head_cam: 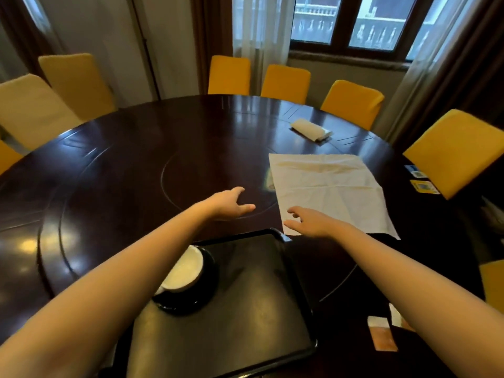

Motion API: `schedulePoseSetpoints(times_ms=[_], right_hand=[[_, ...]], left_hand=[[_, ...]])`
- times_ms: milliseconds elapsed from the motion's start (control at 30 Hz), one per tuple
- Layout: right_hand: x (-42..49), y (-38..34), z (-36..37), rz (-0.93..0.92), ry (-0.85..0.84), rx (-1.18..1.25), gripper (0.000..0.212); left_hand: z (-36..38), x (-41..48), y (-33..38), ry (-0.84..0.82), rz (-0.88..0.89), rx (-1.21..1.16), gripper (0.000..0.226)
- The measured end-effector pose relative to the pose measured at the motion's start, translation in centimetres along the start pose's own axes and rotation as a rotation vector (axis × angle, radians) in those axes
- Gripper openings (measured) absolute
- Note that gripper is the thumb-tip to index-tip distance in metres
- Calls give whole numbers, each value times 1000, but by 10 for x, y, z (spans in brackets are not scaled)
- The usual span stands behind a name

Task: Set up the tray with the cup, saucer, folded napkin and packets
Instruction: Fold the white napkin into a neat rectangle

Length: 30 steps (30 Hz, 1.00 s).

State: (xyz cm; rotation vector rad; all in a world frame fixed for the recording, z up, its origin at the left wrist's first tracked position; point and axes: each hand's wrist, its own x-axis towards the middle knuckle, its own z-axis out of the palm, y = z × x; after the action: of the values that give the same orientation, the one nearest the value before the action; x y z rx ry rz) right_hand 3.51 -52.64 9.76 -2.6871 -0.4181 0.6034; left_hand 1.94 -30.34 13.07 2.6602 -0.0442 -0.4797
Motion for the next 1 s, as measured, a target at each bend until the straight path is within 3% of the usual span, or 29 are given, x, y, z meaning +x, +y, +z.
schedulePoseSetpoints(times_ms=[267,467,600,767,1000], right_hand=[[56,133,-5,163,99,82,56],[113,200,4,260,310,-178,53],[153,212,25,129,224,-219,61],[173,236,42,-53,280,-238,63],[158,312,15,160,355,-193,62]], left_hand=[[85,118,83,252,-47,-58,62],[169,208,111,165,-70,45,59],[197,243,104,129,-85,115,61],[214,250,80,191,7,219,66],[204,243,67,149,56,279,66]])
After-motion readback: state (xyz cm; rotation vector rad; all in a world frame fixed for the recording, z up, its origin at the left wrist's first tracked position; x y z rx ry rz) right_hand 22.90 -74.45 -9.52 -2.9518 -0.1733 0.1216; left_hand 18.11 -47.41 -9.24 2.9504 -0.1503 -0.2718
